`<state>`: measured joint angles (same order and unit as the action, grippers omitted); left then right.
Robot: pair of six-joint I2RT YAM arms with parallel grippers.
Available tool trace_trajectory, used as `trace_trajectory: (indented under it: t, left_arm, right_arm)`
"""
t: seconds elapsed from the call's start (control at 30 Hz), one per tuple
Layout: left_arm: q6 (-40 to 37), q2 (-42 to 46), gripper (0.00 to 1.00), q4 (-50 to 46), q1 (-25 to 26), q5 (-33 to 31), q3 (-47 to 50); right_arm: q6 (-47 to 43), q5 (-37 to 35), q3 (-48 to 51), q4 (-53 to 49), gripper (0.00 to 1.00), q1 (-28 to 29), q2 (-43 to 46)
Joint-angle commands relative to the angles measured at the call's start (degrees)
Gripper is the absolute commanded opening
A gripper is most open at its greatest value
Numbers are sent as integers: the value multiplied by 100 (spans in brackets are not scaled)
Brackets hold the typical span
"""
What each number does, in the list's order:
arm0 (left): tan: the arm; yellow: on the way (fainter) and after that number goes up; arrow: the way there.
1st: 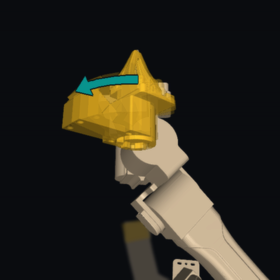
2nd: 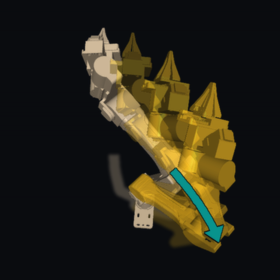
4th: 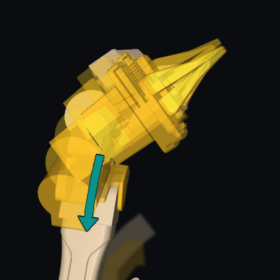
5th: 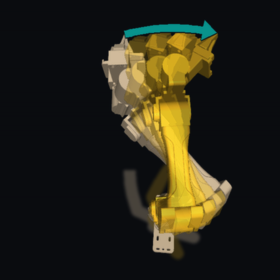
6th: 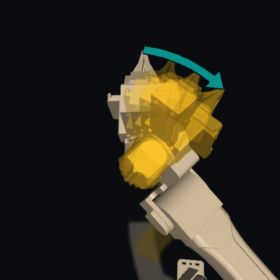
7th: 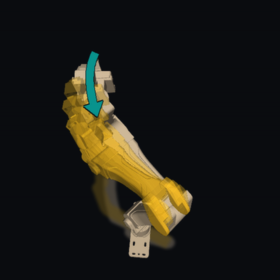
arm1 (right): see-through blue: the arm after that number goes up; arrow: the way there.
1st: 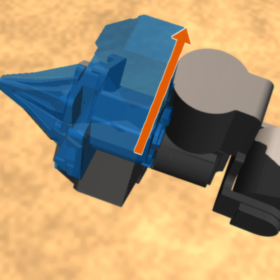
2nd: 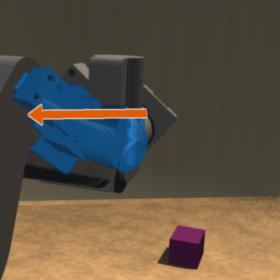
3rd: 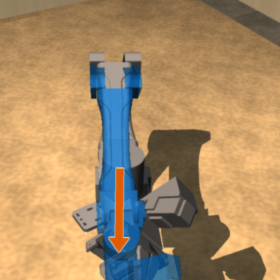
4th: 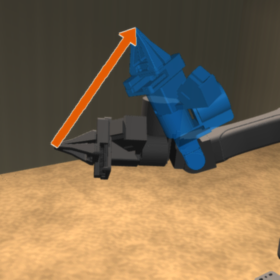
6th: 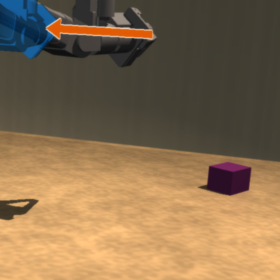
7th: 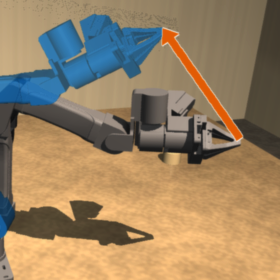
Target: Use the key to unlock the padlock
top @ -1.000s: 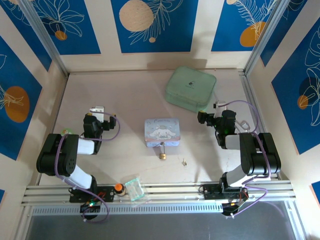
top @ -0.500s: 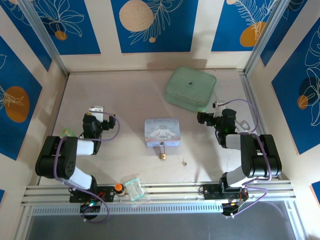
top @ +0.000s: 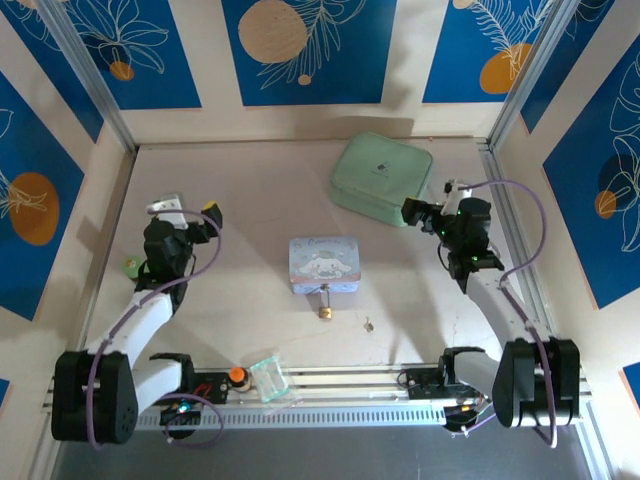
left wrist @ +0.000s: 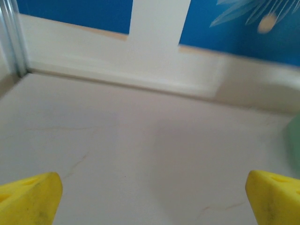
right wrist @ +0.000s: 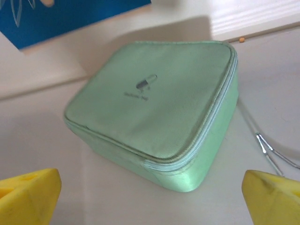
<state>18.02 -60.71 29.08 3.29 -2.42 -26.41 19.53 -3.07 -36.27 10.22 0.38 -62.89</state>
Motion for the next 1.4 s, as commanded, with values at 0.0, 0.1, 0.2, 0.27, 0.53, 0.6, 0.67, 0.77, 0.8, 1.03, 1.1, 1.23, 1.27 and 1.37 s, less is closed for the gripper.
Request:
trace_trajectory:
  t: [0.0, 0.1, 0.2, 0.27, 0.53, 0.6, 0.67, 0.77, 0.8, 1.03, 1.1, 1.23, 1.27, 1.37]
  left_arm:
    - [2212, 100, 100, -212, 31, 682, 150]
    - [3159, -220, 100, 270, 134, 1637, 297]
    - [3067, -28, 100, -675, 845, 1144, 110]
    - [2757, 105, 100, -1684, 1473, 498, -237]
    - [3025, -73, 100, -2969, 3141, -368, -871]
    - [3170, -73, 100, -3056, 3443, -484, -886]
    - [3318, -65, 100, -3132, 3722, -636, -895]
    - [3655, -60, 100, -3151, 4150, -736, -875]
    - [3782, -55, 100, -3137, 4297, -787, -860]
    - [4317, -240, 100, -2989, 5331, -1192, -870]
    - [4492, -346, 100, -2935, 5599, -1295, -859]
    - [4599, -590, 100, -2970, 5989, -1473, -973]
    - [4618, -657, 100, -2976, 6075, -1520, -1003]
    - [4641, -814, 100, -2970, 6298, -1587, -1081]
  right_arm:
    - [977, 539, -141, -1228, 99, -109, 225]
    - [1107, 1008, -197, -1770, 99, -70, 302]
    - [1253, 1029, -238, -2329, 99, 102, 318]
    - [1180, 1085, -254, -2612, 99, 278, 295]
    - [1342, 533, -32, -3525, 93, 1450, 359]
    - [1459, 568, 63, -3685, 85, 1791, 345]
    - [1643, 320, 105, -3917, 81, 2151, 330]
    - [1976, 103, 256, -4051, 75, 2680, 348]
    - [2099, -3, 304, -4108, 73, 2834, 352]
    - [2639, -274, 693, -4061, 59, 3732, 146]
    - [2708, -402, 729, -4072, 54, 3956, 87]
    - [2744, -565, 708, -4177, 42, 4190, 12]
    - [2746, -663, 684, -4267, 42, 4242, -32]
    - [2793, -928, 575, -4583, 41, 4383, -158]
